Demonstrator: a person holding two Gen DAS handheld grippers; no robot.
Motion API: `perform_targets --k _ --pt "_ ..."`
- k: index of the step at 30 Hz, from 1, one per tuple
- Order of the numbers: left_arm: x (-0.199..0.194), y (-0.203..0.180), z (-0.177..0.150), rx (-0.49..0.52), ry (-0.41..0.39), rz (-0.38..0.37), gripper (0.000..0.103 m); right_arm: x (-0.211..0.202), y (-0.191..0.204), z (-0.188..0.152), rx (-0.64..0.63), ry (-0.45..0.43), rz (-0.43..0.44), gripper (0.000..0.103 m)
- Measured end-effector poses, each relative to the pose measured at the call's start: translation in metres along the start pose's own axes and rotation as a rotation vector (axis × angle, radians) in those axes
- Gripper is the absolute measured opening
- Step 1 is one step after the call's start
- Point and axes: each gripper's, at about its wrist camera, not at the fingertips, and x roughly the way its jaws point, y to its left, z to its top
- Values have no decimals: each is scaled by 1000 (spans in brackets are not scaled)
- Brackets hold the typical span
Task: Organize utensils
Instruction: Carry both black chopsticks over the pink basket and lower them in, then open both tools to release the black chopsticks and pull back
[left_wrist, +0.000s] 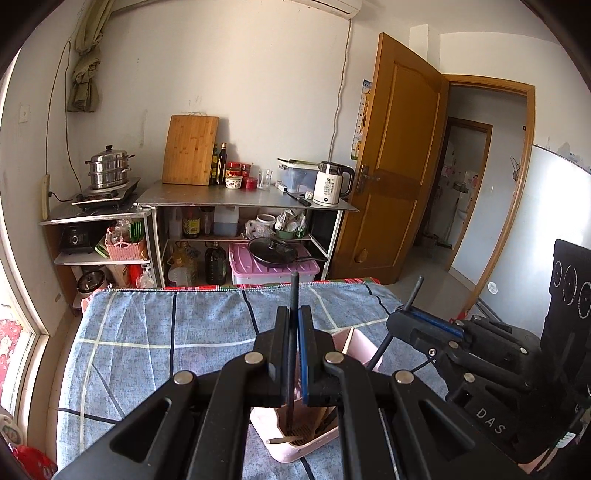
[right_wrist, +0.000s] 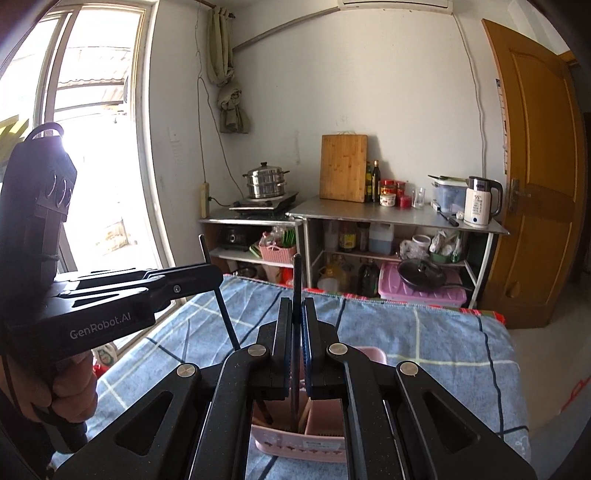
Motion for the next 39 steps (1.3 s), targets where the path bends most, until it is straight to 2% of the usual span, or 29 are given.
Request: perform_targets --k 5,14,17,19,24,29,33,39 --pt "15 3 -17 -12 54 2 5 13 -4 -19 4 62 -14 5" --pt "19 6 -27 -14 69 17 6 11 -7 -24 3 67 -13 5" --pt "16 6 -25 -9 55 28 14 8 -8 -22 8 71 -9 5" --pt "12 7 -23 -14 44 28 23 5 -9 -21 4 63 -15 5" --pt "-1 6 -24 -13 14 50 28 -8 -10 -22 10 46 -21 12" --pt "-22 4 -30 -14 -26 66 30 -28 -11 -26 8 19 -35 14" --pt "-44 -2 -42 -12 -64 69 36 -47 -12 -34 10 0 -54 20" --pt "-67 -17 -67 3 -82 62 37 -69 -15 -51 16 -5 -84 23"
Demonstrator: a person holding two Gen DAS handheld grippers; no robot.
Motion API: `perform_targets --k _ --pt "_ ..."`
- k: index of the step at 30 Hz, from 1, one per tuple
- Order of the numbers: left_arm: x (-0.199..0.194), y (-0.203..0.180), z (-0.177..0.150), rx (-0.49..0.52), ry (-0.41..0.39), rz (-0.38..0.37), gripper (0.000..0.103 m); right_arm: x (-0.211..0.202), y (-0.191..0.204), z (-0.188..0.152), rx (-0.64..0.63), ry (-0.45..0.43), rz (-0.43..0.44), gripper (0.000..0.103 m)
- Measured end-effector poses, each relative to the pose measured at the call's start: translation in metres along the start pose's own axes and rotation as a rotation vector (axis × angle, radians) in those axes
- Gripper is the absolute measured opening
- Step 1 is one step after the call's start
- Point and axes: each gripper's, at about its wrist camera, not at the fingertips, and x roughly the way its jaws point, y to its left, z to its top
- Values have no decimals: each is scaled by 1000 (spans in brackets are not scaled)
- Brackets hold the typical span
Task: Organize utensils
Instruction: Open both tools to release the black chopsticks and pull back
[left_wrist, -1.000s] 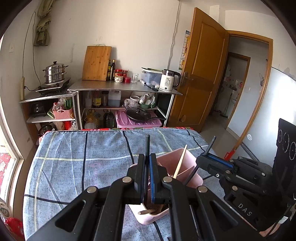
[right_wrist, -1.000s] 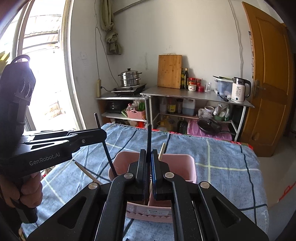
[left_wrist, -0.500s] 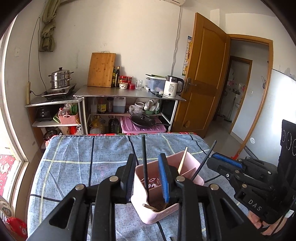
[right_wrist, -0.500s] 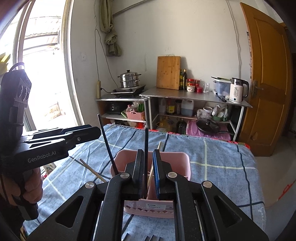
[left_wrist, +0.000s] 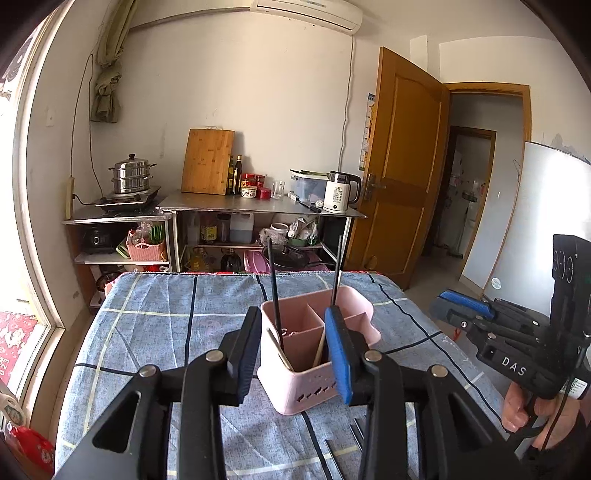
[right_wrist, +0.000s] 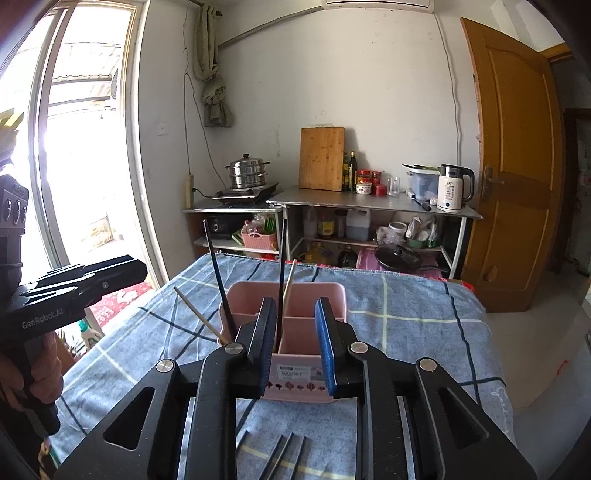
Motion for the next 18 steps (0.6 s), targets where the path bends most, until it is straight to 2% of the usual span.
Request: perform_targets --k 7,18 --pt "-14 -18 -33 4 12 -27 38 -20 -6 -33 21 17 -35 23" --pt "-21 -38 -93 -3 96 -52 38 -36 -7 -91 46 96 -51 23"
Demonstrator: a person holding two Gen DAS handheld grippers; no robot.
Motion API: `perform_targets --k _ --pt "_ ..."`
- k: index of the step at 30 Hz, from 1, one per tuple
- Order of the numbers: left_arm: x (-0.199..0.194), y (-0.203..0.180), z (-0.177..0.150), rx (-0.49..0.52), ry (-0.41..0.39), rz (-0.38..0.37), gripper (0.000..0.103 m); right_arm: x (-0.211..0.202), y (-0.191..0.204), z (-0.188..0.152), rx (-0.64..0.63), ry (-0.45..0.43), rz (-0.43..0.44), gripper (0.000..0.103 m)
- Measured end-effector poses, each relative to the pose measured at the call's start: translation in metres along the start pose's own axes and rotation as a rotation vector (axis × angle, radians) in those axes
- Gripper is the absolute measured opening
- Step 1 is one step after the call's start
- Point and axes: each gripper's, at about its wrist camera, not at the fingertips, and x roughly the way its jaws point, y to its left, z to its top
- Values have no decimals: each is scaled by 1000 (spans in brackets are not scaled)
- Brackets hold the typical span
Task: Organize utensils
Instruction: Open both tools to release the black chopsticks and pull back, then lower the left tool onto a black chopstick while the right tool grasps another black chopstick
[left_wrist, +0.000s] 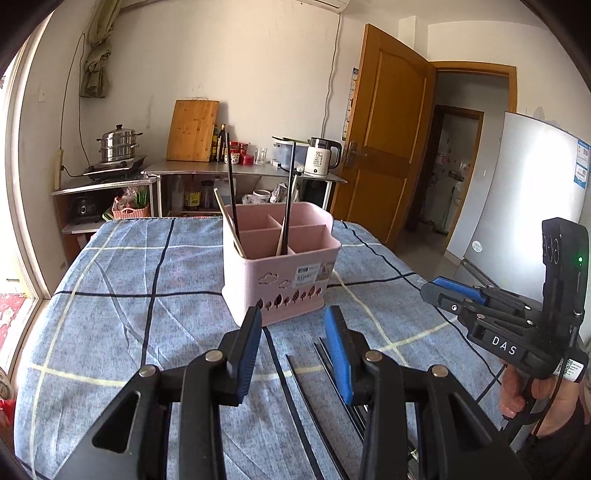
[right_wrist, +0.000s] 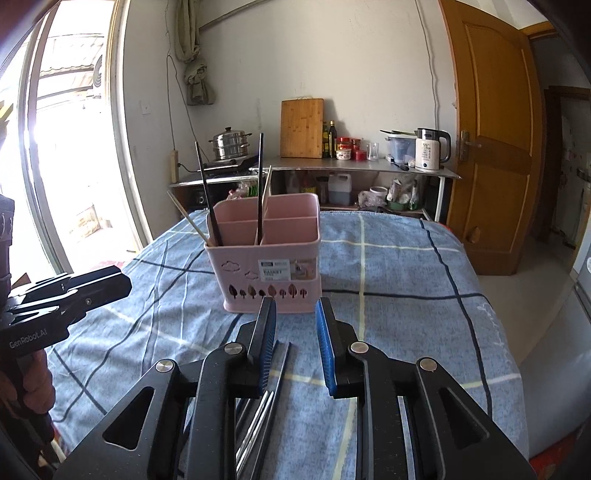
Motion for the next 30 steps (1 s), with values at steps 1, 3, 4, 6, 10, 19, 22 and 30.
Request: perform_targets --k 1,3,4,6,10,19,22,30 --pt "0 -1 -5 -1 8 0 38 -1 0 -4 1 5 -1 23" --pt "1 -3 -12 -6 25 0 38 -3 -2 -10 6 15 -4 23" --pt "2 -3 -15 -8 33 -2 38 -3 -3 -13 11 20 -3 23" --pt "4 -4 -21 -14 48 -5 38 -5 -4 -17 17 25 -1 23" --pt "10 -3 -32 -27 82 -4 38 -4 -6 -22 26 43 -3 23" --pt "39 -4 -53 -39 194 5 38 18 -5 -37 38 126 13 23" --pt "50 -6 -60 -45 234 0 38 28 -4 -43 41 163 31 23" --pt "79 -8 -66 -51 309 -4 36 58 -1 -60 37 274 63 23"
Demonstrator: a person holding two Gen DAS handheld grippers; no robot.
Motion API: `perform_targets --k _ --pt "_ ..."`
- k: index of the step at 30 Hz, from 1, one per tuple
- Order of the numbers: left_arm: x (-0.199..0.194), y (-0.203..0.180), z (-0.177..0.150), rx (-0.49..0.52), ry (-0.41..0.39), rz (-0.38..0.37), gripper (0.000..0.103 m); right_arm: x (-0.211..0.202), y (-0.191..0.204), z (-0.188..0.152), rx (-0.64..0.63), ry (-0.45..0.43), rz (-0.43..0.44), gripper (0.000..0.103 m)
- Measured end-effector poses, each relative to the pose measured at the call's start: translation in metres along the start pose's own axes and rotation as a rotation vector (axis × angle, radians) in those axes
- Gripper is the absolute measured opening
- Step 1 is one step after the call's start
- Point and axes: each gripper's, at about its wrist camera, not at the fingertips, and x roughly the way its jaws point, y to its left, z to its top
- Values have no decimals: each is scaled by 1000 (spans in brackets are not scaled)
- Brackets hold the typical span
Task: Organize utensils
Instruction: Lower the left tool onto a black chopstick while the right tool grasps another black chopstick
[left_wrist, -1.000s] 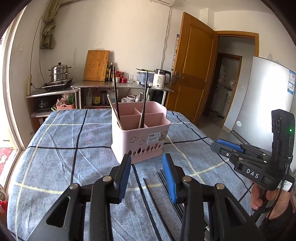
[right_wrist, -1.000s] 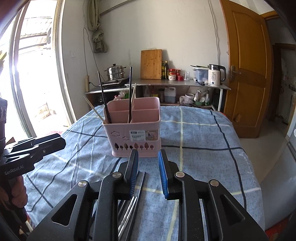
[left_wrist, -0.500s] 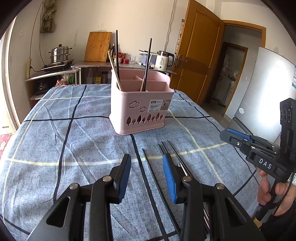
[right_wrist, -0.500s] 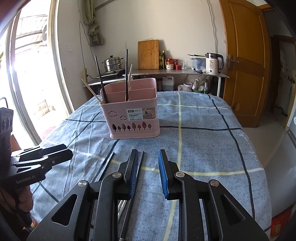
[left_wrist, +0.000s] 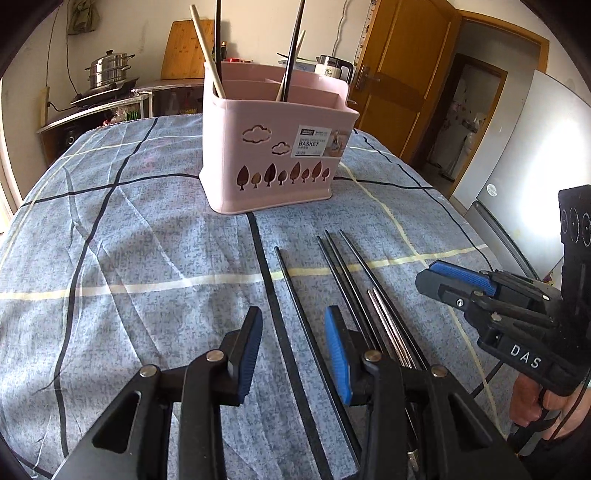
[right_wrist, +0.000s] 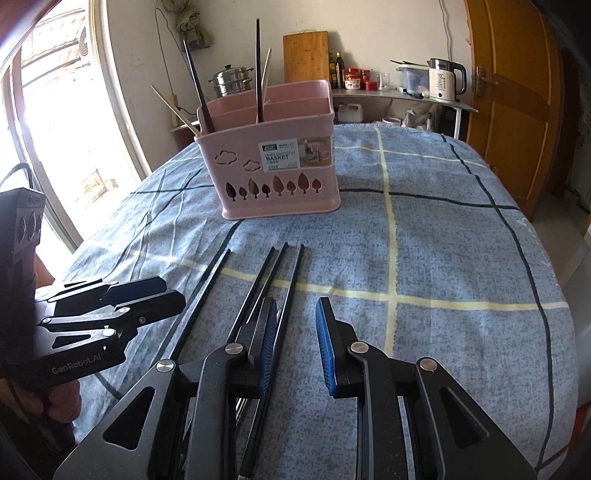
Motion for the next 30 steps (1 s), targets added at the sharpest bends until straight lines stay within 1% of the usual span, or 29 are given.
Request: perform_targets --k 3,8,12,20,23,28,30 --pt "7 -1 -2 2 18 -4 35 7 -1 -6 4 32 13 23" --pt "13 -3 -3 11 39 -3 34 10 2 -11 -10 54 25 23" --pt "16 -6 -3 23 50 6 33 17 3 -13 -21 79 17 23" --pt "18 -9 -2 47 55 30 29 16 -1 -14 -25 81 4 21" --pt "19 -10 -2 53 58 41 27 14 -5 -15 -18 82 -6 19" --pt "19 -7 0 52 69 59 17 10 -13 -14 12 83 -7 18" --pt "19 -5 1 45 77 52 16 11 -17 -11 29 84 -10 18"
